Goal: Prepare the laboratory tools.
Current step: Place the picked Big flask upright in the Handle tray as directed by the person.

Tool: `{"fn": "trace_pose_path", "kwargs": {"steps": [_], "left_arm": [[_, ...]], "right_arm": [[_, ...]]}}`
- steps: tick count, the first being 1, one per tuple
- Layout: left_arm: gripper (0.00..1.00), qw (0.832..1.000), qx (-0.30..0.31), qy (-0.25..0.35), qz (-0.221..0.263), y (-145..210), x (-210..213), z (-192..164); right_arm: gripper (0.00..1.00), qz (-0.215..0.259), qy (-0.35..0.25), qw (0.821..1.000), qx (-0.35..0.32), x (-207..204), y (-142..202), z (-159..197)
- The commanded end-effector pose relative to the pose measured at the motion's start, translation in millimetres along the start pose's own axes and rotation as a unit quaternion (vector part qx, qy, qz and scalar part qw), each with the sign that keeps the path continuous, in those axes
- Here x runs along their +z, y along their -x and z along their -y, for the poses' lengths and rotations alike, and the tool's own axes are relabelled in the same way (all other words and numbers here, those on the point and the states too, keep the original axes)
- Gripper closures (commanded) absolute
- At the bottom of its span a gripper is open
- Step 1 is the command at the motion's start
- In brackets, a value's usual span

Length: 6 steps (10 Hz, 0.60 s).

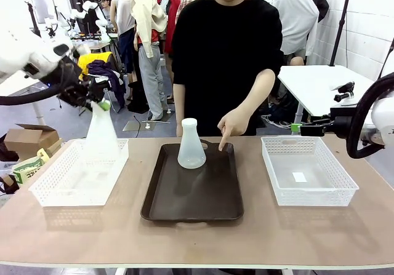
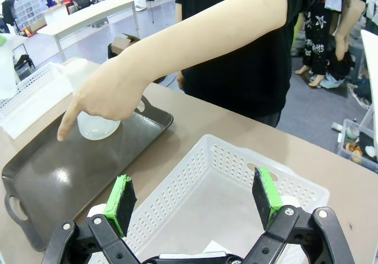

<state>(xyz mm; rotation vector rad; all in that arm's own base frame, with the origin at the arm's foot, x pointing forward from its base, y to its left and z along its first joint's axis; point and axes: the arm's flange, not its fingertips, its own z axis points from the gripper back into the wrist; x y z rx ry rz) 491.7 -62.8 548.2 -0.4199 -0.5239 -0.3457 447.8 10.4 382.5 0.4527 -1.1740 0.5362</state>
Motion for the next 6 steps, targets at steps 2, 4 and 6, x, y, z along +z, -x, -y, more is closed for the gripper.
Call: {"fn": "trace_pose_path", "kwargs": {"steps": [2,4,6], "left_arm": [[1.00,0.975,-0.132,0.180,0.012,26,0,28],[1.00,0.946,-0.203,0.251,0.027,39,-16,51],[1.00,0.930,-0.259,0.250,0.074,49,-32,70]], "right_arm": [[0.00,-0.001,0.001,1.000,-0.004,0,1,-1],[0.00,-0.001,0.001,1.000,-0.004,0,1,-1],[0.00,-0.001,0.001,1.000,-0.004,0,1,-1]]}}
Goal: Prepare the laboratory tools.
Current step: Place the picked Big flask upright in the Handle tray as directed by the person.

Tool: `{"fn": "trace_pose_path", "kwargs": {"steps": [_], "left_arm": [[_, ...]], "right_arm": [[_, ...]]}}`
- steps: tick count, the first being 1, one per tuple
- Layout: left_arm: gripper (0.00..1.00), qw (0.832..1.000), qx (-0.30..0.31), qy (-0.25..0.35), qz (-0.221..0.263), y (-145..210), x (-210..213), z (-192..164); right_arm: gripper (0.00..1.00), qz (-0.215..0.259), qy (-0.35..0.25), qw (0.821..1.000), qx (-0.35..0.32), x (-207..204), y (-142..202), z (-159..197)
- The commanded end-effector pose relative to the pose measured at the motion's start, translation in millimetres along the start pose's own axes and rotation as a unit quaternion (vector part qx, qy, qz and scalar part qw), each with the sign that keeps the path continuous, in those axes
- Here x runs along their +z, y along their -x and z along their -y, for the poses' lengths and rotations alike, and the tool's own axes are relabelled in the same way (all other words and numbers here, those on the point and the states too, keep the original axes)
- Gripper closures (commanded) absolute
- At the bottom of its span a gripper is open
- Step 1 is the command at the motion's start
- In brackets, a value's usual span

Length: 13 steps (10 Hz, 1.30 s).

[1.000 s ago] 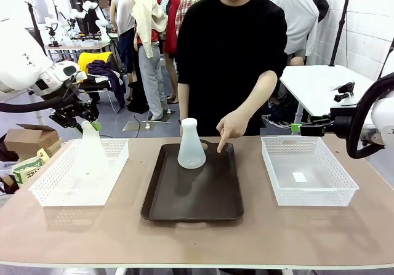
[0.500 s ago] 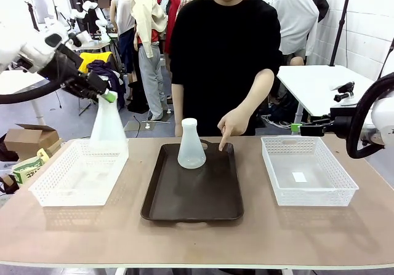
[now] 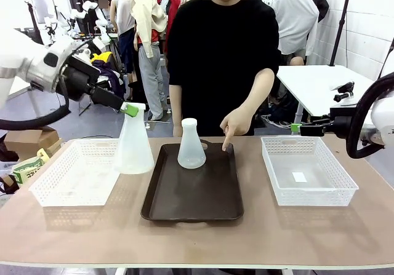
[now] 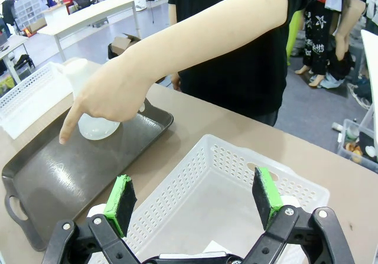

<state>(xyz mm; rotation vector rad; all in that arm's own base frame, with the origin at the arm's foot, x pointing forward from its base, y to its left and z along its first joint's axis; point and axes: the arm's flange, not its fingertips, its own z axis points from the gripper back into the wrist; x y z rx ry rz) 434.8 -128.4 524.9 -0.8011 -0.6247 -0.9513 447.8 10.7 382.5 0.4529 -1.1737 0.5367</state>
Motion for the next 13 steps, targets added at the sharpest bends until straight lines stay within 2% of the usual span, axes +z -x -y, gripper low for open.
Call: {"fn": "trace_pose_path", "kwargs": {"steps": [1,2,3,5,6,8,9,11,13], "left_arm": [[1.00,0.998,-0.022,-0.022,0.048,4,-8,-5],[1.00,0.996,0.049,-0.063,0.041,4,-1,-22],[1.00,1.000,-0.015,-0.004,0.014,2,-6,0],[1.00,0.999,0.001,-0.027,0.023,6,-4,-11],[1.00,1.000,-0.019,-0.020,0.007,14,-12,-17],[1.00,0.992,-0.120,-0.009,0.030,18,-55,-8],[1.00,0.988,-0.151,0.006,0.029,19,-75,-2],[1.00,0.979,-0.197,0.040,0.044,18,-97,8],[1.00,0.967,-0.241,0.041,0.068,20,-118,8]], "right_arm": [[0.00,-0.001,0.001,1.000,-0.004,0,1,-1],[0.00,-0.001,0.001,1.000,-0.004,0,1,-1],[0.00,-0.001,0.001,1.000,-0.004,0,1,-1],[0.00,-0.001,0.001,1.000,-0.004,0,1,-1],[0.00,-0.001,0.001,1.000,-0.004,0,1,-1],[0.00,-0.001,0.001,1.000,-0.004,0,1,-1],[0.00,-0.001,0.001,1.000,-0.004,0,1,-1],[0.00,-0.001,0.001,1.000,-0.004,0,1,-1],[0.00,-0.001,0.001,1.000,-0.004,0,1,-1]]}}
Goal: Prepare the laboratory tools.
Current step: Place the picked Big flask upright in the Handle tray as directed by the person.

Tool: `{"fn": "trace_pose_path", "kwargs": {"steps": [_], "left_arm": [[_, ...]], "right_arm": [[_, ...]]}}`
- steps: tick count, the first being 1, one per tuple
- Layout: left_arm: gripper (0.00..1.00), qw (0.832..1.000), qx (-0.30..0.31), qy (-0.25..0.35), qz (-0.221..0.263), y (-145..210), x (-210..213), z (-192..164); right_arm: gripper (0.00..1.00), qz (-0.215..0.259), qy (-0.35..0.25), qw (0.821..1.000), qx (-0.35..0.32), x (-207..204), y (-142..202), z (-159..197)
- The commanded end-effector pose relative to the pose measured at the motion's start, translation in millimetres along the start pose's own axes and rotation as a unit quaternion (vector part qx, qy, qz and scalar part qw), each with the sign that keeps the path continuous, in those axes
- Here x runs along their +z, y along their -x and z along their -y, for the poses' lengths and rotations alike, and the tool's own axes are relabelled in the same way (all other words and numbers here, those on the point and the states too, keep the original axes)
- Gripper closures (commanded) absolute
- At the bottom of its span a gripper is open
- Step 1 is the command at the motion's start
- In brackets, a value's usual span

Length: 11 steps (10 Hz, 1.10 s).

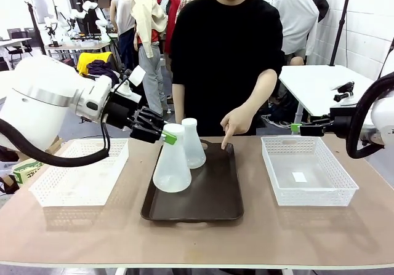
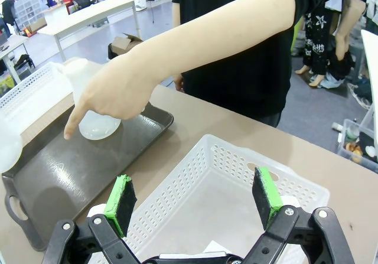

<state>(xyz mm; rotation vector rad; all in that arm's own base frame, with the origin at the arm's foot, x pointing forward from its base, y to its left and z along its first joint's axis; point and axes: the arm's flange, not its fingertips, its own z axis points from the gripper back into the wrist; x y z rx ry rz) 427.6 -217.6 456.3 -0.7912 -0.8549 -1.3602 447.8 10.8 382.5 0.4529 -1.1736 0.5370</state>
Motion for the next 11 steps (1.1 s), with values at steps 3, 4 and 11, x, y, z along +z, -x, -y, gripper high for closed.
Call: {"fn": "trace_pose_path", "kwargs": {"steps": [3,4,11], "left_arm": [[1.00,0.998,-0.050,-0.008,0.036,21,-38,-14],[1.00,0.998,-0.040,-0.007,0.039,28,-47,-22],[0.91,0.999,-0.028,-0.014,0.016,47,-68,-38]], "right_arm": [[0.00,-0.001,0.001,1.000,-0.005,0,1,-1],[0.00,-0.001,0.001,1.000,-0.005,0,1,-1],[0.00,-0.001,0.001,1.000,-0.005,0,1,-1]]}}
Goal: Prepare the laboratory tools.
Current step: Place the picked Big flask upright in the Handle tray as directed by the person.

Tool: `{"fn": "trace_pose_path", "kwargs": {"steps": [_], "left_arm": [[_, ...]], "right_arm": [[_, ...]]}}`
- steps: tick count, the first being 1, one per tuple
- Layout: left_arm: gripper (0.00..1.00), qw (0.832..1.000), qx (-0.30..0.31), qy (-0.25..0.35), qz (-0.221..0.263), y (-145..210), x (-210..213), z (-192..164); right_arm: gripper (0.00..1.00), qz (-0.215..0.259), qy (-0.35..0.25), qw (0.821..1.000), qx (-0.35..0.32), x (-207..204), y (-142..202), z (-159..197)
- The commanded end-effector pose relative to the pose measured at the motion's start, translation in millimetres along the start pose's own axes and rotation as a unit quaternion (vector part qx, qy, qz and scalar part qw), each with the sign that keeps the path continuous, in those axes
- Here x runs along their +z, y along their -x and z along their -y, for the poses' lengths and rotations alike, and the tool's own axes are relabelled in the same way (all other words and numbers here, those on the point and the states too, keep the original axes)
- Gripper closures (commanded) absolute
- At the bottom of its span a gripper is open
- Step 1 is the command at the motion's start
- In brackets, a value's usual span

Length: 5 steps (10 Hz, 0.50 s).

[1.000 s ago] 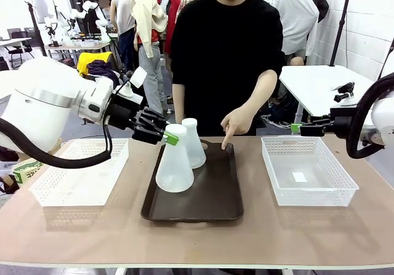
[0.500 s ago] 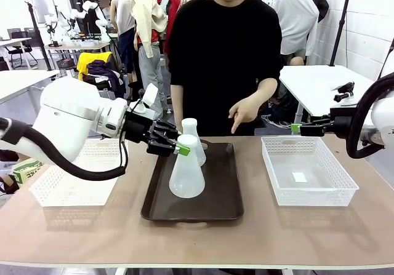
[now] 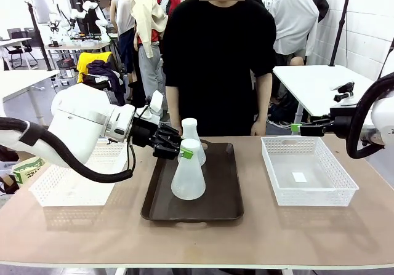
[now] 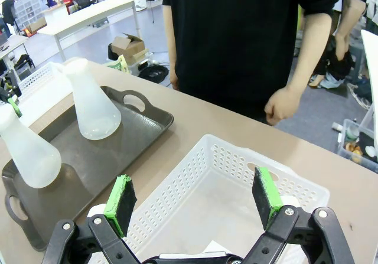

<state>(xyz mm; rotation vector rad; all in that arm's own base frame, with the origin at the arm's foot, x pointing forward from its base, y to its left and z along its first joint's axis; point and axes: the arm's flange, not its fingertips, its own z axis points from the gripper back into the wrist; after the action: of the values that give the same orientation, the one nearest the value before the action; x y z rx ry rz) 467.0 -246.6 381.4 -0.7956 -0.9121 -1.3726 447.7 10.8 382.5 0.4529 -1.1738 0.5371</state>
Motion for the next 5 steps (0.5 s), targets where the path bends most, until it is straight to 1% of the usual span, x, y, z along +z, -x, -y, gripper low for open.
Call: {"fn": "trace_pose_path", "kwargs": {"steps": [1,4,5], "left_arm": [[0.72,1.000,-0.004,-0.007,-0.010,-0.7,-4.8,-2.4],[0.12,1.000,0.005,-0.011,-0.018,-0.3,-0.3,-0.6],[0.00,1.000,0.006,-0.013,-0.019,0.4,0.3,-0.3]], "right_arm": [[0.00,-0.001,0.001,1.000,-0.005,0.0,1.0,-0.7],[0.00,-0.001,0.001,1.000,-0.005,0.0,1.0,-0.7],[0.00,-0.001,0.001,1.000,-0.005,0.0,1.0,-0.7]]}}
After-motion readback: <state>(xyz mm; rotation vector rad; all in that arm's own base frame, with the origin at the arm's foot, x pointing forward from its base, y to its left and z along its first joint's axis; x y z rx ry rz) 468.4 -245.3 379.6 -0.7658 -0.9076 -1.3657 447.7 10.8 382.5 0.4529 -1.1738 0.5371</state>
